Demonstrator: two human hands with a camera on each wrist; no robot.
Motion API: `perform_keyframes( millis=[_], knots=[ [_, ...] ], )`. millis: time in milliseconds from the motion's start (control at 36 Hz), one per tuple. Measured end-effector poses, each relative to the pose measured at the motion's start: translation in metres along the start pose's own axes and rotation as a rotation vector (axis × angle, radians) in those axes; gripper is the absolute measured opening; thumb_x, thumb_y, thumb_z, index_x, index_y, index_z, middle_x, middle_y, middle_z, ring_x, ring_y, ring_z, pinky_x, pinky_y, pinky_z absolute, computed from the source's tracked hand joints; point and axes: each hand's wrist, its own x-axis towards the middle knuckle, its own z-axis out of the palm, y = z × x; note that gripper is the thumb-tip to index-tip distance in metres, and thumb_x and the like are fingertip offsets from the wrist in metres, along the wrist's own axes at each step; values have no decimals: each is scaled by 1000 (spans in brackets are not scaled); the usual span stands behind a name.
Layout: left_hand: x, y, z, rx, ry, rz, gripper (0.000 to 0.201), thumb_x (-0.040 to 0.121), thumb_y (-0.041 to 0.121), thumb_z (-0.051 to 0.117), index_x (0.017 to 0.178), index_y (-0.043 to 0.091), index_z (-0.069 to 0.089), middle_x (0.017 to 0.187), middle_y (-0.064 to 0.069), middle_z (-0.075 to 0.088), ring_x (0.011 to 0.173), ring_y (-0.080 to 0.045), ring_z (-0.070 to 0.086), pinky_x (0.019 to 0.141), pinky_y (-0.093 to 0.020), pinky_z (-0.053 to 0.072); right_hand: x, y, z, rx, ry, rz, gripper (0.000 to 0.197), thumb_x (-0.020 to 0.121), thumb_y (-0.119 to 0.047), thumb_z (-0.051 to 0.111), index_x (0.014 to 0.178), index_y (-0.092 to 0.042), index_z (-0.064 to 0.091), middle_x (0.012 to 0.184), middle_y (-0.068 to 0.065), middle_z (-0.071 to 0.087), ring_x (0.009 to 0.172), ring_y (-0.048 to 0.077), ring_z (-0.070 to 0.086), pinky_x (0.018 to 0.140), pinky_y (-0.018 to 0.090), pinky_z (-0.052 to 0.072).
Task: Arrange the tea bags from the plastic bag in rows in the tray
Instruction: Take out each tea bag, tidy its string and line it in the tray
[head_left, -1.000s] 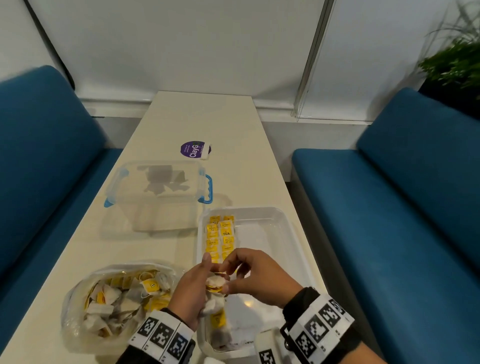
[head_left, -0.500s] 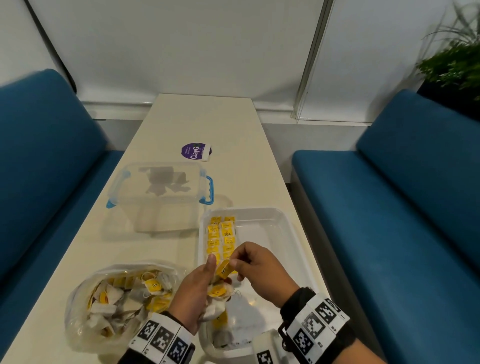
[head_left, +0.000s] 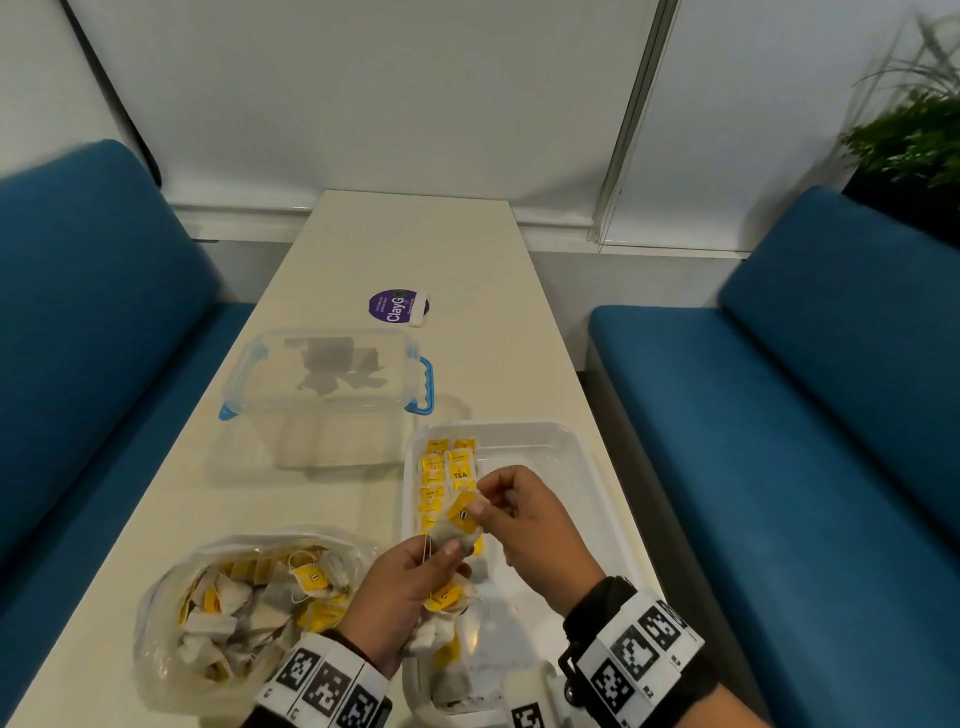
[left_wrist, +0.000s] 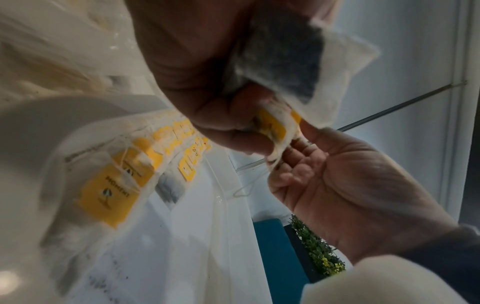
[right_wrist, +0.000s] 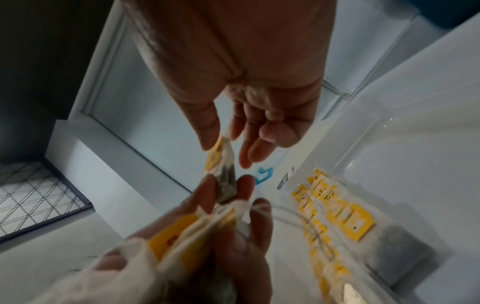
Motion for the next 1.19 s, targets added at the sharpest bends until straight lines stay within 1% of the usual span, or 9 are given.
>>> perform_keyframes(
  millis=[83,278,472,556,639,778,917,1028,1194],
  knots=[
    [3,-1,-1,-11,3,11,29,75,19,71,91,-4,66,68,-11,62,52,-14,55,47,-22,44,-1,5,3,8,-20,73,28,85,-23,68,107,-18,52,89,4,58,78,12,56,52,11,38],
    [4,-4,-2,22,53,8,25,73,19,65,84,-4,65,69,-10,65,55,-18,57,51,-24,46,-2,4,-1,87,60,4,14,88,-10,63,75,-11,59,65,-2,56,47,-3,49,47,9,36],
    [8,-3,-11,81,137,85,12,81,5,66,93,4,67,88,-13,68,74,-19,60,66,-28,49,1,6,-7,116,139,-49,15,91,-9,57,77,-14,59,70,-1,59,55,0,52,58,16,45],
    [7,-2,-11,152,137,95,24,74,13,77,96,9,68,91,-13,66,62,-15,59,51,-24,47,-2,7,-5,82,78,-28,16,89,-7,61,74,-14,59,65,-1,58,51,2,50,55,17,45],
    [4,-1,-6,132,91,64,34,64,13,78,95,2,65,72,-10,60,35,-5,46,32,-14,34,-4,9,0,4,34,-20,15,86,-10,66,74,-19,62,68,2,59,60,9,53,60,22,48],
    [1,-4,-3,128,55,65,20,68,9,75,80,0,62,55,-5,56,30,-6,41,29,-15,31,-8,9,3,12,10,-29,12,83,-11,69,82,-22,64,71,0,58,65,10,54,66,22,49],
    [5,-8,-9,93,118,70,6,79,1,66,84,0,63,66,-14,60,46,-16,47,42,-18,35,-15,17,1,25,16,4,28,76,-11,76,98,-23,63,77,-3,59,70,10,52,62,19,46],
    [4,-7,-8,92,105,73,8,81,-7,62,88,-4,62,69,-16,63,41,-13,51,36,-17,37,-21,21,2,127,-2,37,26,73,0,76,87,-14,59,71,6,57,56,9,52,46,14,40],
    [5,-10,-9,108,138,53,15,84,-6,60,97,1,62,78,-16,62,45,-13,53,34,-18,37,-19,32,1,109,129,75,24,73,5,73,74,-10,54,66,6,56,57,19,51,43,26,42]
  ],
)
